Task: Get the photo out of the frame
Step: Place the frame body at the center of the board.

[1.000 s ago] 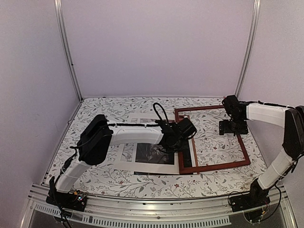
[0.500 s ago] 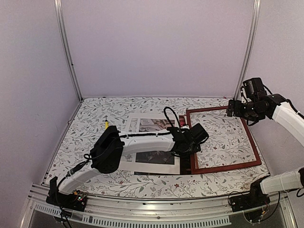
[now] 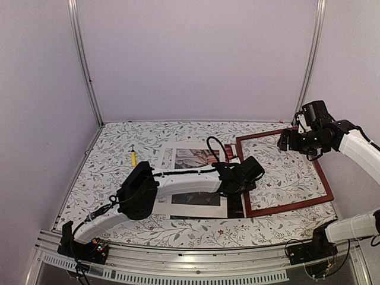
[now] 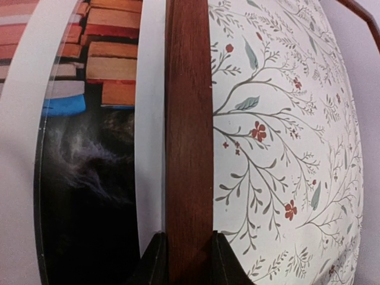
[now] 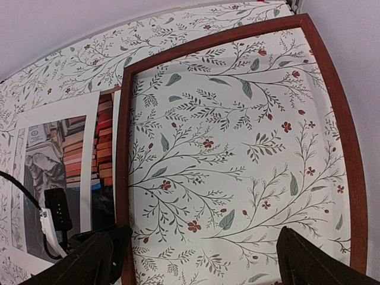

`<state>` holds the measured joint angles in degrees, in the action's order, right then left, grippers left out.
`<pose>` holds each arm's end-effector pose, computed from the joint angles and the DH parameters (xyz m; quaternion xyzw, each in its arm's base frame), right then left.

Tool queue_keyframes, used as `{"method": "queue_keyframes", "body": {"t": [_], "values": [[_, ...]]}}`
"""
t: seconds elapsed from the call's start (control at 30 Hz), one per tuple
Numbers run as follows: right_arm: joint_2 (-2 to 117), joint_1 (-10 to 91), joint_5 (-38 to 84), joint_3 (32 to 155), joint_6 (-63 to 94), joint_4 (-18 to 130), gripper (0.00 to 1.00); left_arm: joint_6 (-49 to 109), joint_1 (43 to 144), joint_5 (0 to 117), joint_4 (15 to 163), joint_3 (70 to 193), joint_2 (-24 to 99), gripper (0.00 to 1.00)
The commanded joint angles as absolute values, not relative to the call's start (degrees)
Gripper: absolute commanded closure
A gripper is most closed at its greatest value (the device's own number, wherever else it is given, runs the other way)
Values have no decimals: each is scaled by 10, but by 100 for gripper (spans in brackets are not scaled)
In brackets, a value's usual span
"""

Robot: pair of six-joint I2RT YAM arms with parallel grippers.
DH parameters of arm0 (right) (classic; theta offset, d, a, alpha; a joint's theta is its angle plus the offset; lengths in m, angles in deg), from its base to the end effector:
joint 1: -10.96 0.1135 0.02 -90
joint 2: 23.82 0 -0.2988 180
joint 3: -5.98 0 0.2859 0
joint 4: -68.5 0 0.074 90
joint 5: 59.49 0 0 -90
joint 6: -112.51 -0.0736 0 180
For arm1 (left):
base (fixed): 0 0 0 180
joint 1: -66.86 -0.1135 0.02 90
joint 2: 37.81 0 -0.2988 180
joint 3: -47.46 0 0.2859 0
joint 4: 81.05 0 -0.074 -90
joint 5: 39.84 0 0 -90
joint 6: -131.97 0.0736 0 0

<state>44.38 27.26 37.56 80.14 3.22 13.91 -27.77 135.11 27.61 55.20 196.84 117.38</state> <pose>0.2814 0.0729 0.3103 0.0461 0.9329 0.0530 0.3533 0.2737 -0.6097 0.1019 -0.0795 0.9193 -0.2507 0.2928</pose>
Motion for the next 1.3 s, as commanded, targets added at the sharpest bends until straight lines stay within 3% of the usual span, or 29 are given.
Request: {"method": "queue_keyframes", "body": {"t": [0.0,0.77,1.27], "values": [[433,279,362,794,39,142,1,-298,1368,275,630,1994,1178,100],[413,285,356,782,41,144,1,-317,1384,270,639,2005,1188,100],[420,286,359,783,43,145,1,-295,1385,276,665,1982,1167,66]]}}
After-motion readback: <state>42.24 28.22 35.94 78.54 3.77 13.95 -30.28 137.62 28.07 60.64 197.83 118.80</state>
